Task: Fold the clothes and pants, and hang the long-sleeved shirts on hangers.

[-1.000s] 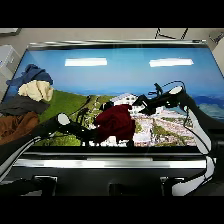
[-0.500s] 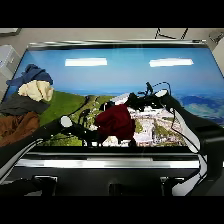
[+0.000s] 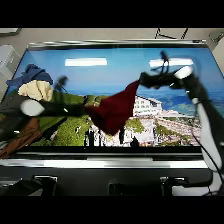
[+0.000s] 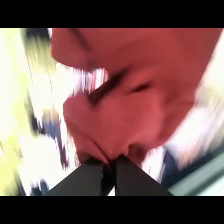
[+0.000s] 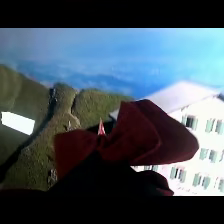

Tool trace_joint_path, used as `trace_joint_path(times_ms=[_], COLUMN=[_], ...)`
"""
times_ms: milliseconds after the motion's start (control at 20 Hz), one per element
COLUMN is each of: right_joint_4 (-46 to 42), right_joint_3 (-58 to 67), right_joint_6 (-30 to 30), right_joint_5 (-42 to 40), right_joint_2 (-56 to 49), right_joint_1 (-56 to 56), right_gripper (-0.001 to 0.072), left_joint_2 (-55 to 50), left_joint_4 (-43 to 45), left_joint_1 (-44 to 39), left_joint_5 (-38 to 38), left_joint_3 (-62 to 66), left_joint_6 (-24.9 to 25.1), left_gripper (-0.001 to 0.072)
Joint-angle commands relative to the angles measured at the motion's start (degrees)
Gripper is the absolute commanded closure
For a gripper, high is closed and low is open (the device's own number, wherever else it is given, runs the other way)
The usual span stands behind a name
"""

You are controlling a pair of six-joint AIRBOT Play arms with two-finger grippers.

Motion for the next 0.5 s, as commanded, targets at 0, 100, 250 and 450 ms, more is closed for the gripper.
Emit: trace_joint_path(times_ms=[0,100,250,450], right_joint_4=[-9.51,-14.56,-22.82,-24.17], right_joint_3=[9.97,11.19,11.19,11.19], right_joint_6=[-3.76,-2.43,2.67,5.73], right_joint_5=[2.56,1.75,4.57,10.36], right_joint_2=[15.17,24.52,34.49,40.57], right_joint_1=[-6.47,-8.94,-10.16,-10.16], right_gripper=[0.0681,0.0681,0.068,0.068], left_joint_2=[10.6,14.86,19.65,21.11], left_joint_4=[4.09,4.07,4.09,3.87], left_joint_1=[7.19,10.14,12.17,11.98], left_joint_5=[0.87,2.4,5.75,7.32], left_joint_3=[17.07,24.09,27.06,27.04], left_joint_6=[-0.35,-0.37,-0.48,-0.57], left_gripper=[0.0684,0.0684,0.0684,0.0684])
